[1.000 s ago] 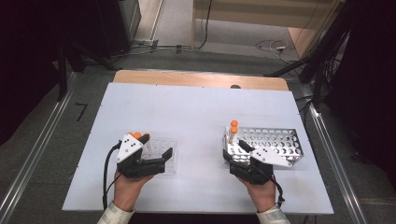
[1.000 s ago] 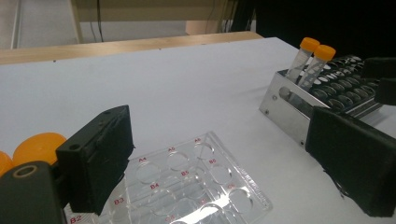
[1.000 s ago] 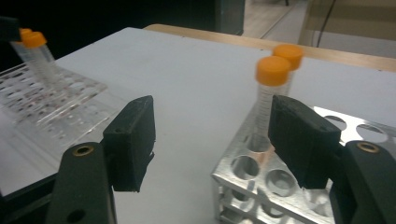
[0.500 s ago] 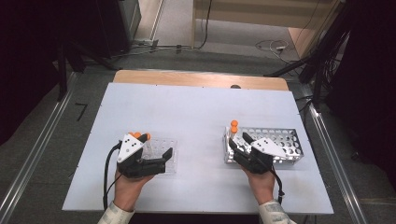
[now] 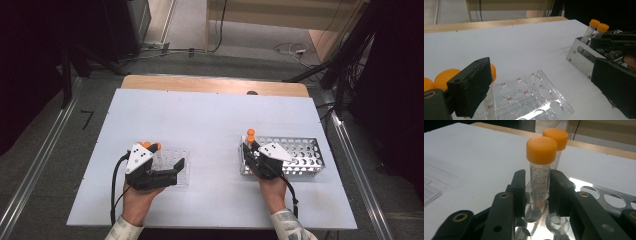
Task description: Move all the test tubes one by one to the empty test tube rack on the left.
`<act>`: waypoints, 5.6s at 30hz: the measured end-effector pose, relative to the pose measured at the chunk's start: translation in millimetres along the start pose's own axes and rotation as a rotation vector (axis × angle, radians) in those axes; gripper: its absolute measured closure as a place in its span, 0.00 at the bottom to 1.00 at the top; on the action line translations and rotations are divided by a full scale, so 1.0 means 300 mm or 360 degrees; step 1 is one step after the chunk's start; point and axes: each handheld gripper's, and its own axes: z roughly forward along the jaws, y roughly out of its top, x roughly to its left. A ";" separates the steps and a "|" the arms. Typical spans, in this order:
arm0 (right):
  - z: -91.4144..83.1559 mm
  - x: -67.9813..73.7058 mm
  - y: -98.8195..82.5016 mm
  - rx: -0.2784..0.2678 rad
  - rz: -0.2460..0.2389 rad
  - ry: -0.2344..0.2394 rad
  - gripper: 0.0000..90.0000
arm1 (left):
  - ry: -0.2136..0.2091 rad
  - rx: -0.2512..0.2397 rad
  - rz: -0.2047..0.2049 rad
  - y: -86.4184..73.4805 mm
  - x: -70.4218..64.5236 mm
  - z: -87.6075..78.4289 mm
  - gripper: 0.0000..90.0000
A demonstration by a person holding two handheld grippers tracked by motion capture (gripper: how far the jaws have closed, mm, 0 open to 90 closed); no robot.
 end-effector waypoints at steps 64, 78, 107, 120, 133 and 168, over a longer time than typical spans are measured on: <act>-0.163 0.143 0.060 -0.0240 -0.0068 0.0268 0.80 | -0.0024 -0.0026 0.0032 0.004 -0.015 -0.007 0.06; -0.128 0.258 0.016 -0.0144 -0.0180 0.0412 0.80 | -0.0120 -0.0009 0.0098 -0.003 -0.086 0.010 0.08; -0.121 0.370 -0.013 -0.0049 -0.0279 0.0602 0.80 | -0.0382 0.0034 0.0265 -0.026 -0.219 0.048 0.45; -0.117 0.369 -0.017 -0.0033 -0.0259 0.0612 0.80 | -0.0354 0.0032 0.0281 -0.037 -0.221 0.056 0.73; -0.118 0.362 -0.018 -0.0025 -0.0252 0.0630 0.75 | -0.0367 0.0040 0.0285 -0.030 -0.222 0.053 0.78; -0.170 0.151 -0.014 0.0069 -0.0064 0.0471 0.30 | -0.0366 0.0005 0.0112 0.049 -0.145 0.097 0.78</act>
